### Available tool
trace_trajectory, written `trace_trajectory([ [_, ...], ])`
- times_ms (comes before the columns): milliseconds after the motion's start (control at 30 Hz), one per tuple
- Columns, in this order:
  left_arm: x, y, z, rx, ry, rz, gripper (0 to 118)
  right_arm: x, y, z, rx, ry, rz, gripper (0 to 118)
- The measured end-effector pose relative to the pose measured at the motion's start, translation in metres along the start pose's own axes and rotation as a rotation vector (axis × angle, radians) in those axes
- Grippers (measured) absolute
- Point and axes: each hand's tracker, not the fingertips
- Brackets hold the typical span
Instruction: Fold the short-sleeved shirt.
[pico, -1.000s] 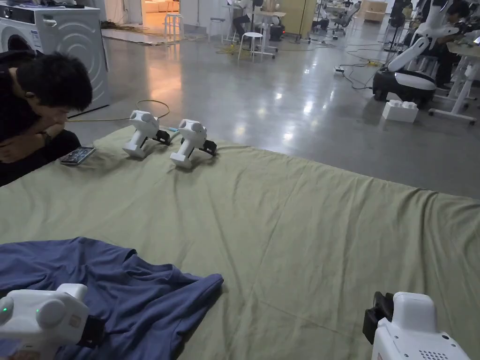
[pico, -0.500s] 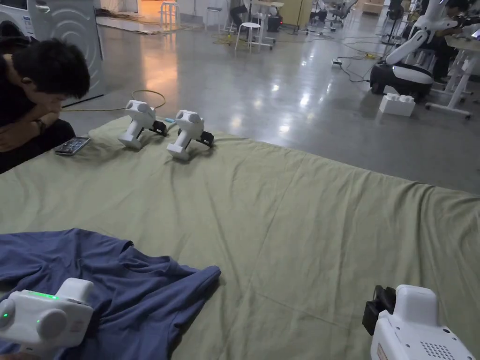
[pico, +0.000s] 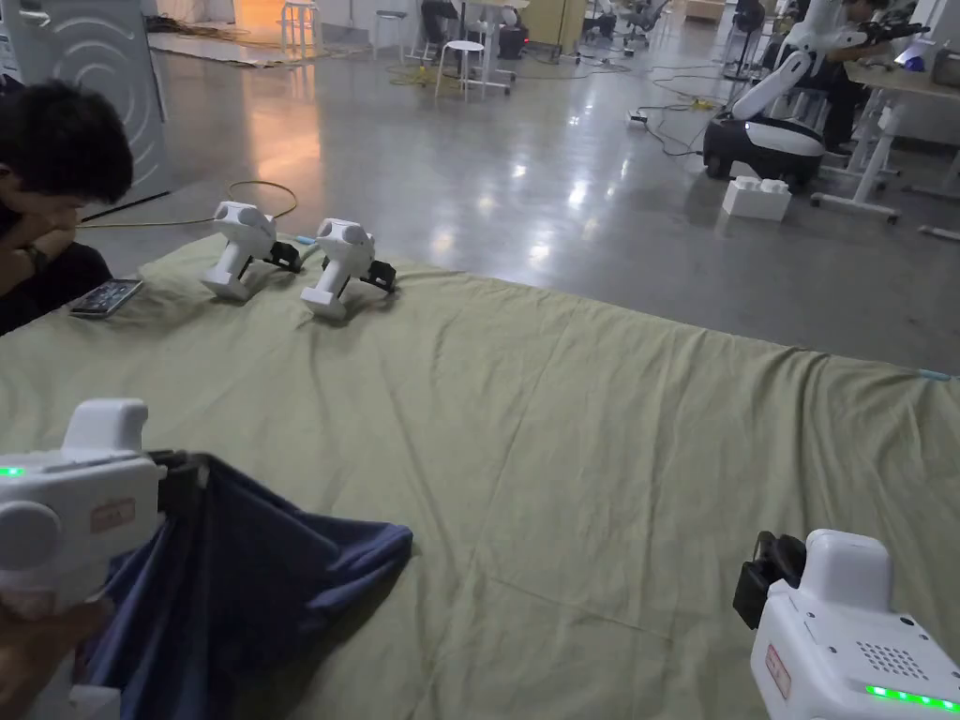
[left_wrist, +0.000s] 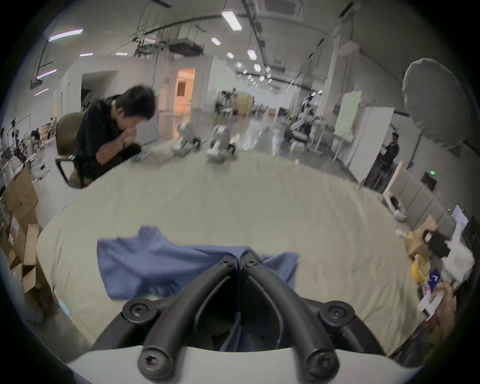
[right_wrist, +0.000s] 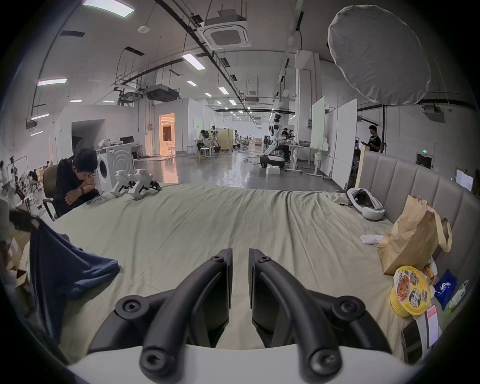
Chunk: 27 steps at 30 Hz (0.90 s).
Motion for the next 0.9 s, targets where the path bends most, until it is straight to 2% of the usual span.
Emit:
trace_trajectory([
  [133, 0.045, 0.043, 0.013, 0.086, -0.083, -0.084, 3, 0.013, 0.008, 0.007, 0.023, -0.019, -0.011, 16],
  [233, 0.058, 0.071, 0.001, 0.13, -0.183, -0.085, 3, 0.024, 0.013, 0.014, 0.042, -0.035, -0.021, 16],
  [467, 0.17, 0.1, -0.004, 0.214, -0.365, -0.235, 3, 0.058, 0.02, 0.039, 0.082, -0.085, -0.046, 16],
  [667, 0.255, 0.084, -0.042, 0.153, -0.526, -0.286, 3, 0.091, 0.015, 0.06, 0.094, -0.145, -0.044, 16],
  [900, 0.316, 0.022, -0.101, -0.008, -0.635, -0.315, 3, 0.131, -0.001, 0.077, 0.053, -0.217, -0.063, 16],
])
